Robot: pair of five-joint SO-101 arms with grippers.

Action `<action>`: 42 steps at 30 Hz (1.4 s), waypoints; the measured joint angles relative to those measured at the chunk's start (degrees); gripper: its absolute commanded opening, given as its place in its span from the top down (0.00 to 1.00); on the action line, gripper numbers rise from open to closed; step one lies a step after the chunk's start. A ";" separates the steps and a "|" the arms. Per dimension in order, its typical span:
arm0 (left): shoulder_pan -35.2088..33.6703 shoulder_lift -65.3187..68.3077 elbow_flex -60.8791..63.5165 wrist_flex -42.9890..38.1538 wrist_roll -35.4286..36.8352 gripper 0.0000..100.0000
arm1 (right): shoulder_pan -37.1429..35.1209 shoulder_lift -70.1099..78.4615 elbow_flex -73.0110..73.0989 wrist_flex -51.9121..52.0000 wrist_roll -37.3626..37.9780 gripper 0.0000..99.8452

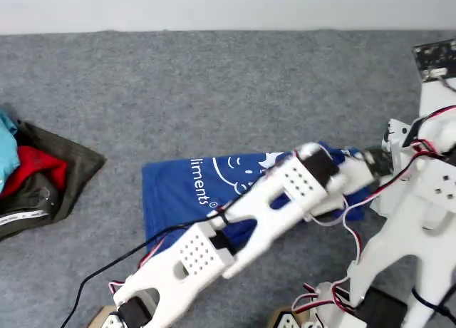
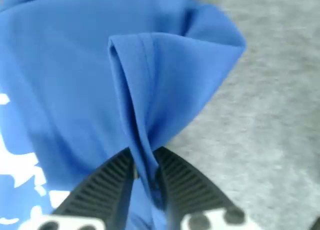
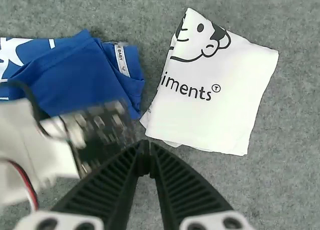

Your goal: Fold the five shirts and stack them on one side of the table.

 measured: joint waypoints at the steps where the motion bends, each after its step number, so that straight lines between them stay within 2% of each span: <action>1: -0.70 0.00 0.00 -0.62 0.00 0.98 | 0.00 0.00 0.00 0.00 0.00 0.99; 8: -3.16 0.88 -0.09 -3.25 0.00 0.98 | 0.00 0.00 0.00 0.00 0.00 0.99; 20: -3.78 3.78 -3.34 -1.67 0.00 0.98 | 0.00 0.00 0.00 0.00 0.00 0.99; 28: -5.19 3.78 -10.46 0.26 0.18 0.83 | 0.00 0.00 0.00 0.00 2.37 0.99; 32: -6.95 3.87 -10.73 0.26 0.18 0.82 | 0.00 0.00 0.00 0.00 4.84 0.99; 42: -10.20 6.95 -10.81 0.26 0.18 0.82 | 0.00 0.00 0.00 0.00 5.19 0.99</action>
